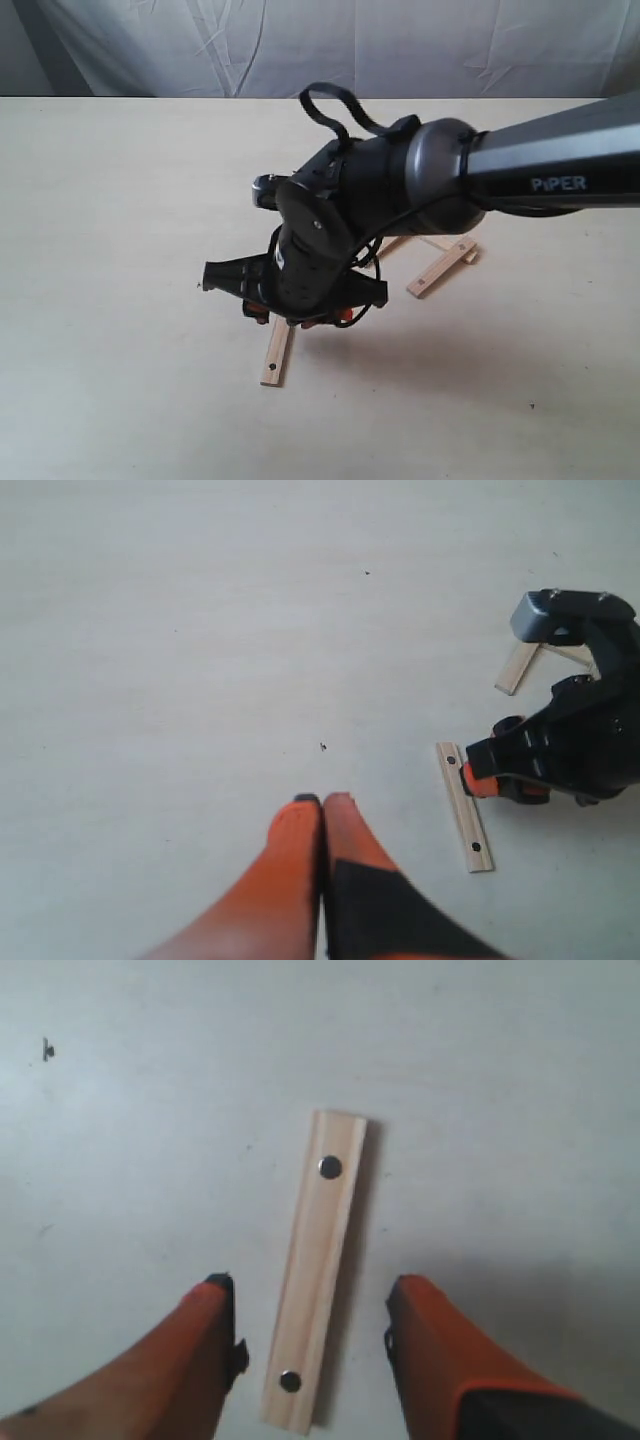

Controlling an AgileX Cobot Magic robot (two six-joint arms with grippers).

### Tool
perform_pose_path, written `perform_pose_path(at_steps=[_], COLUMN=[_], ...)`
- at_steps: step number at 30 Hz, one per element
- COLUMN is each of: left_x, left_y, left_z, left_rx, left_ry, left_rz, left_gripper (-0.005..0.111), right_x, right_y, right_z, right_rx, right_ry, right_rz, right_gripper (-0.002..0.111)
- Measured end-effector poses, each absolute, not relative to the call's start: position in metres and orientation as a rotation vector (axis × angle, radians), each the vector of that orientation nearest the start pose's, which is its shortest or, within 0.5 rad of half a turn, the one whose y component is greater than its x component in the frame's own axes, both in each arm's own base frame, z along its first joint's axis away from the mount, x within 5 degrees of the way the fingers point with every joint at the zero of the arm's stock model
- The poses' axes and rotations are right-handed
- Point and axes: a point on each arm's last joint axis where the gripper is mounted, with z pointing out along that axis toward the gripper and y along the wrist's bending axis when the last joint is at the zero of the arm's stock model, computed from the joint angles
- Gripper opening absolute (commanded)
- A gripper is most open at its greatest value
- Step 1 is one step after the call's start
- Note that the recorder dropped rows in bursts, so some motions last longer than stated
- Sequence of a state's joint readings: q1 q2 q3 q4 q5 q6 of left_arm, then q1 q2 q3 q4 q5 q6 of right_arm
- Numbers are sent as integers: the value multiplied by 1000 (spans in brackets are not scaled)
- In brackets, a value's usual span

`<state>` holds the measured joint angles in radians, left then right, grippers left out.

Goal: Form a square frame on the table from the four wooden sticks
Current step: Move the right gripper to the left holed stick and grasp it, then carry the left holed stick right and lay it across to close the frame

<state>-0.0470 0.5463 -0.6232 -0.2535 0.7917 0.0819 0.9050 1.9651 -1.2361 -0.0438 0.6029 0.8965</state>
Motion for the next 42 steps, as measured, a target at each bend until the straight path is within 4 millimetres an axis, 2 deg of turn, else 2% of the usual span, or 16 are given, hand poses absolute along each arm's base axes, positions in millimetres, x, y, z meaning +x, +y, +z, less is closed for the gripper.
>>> perform_pose_path(at_steps=[8,15,17,22,31,34,37,42], left_x=[95,95,95,95,95,95,95,95], left_y=[-21,-21,-21,-21,-21,-21,-21,-21], left_z=[314,314,314,314,314,314,314,314], left_rx=[46,46,46,46,46,46,46,46], left_ry=[2184,2184,2184,2184,2184,2184,2184,2184], left_rz=[-280,-280,-280,-280,-280,-280,-280,-280], left_gripper=[0,0,0,0,0,0,0,0], right_x=[236,241,243,243,244,253,270,291], right_y=[313,322,323,323,322,310,292,260], right_z=[127,117,116,114,115,124,141,167], right_rx=[-31,-18,-19,-31,-57,-128,-172,-374], right_ry=[2929,2938,2947,2968,2973,2962,2926,2872], right_rz=[350,349,335,287,270,255,262,191], right_gripper=[48,47,40,0,0,0,0,0])
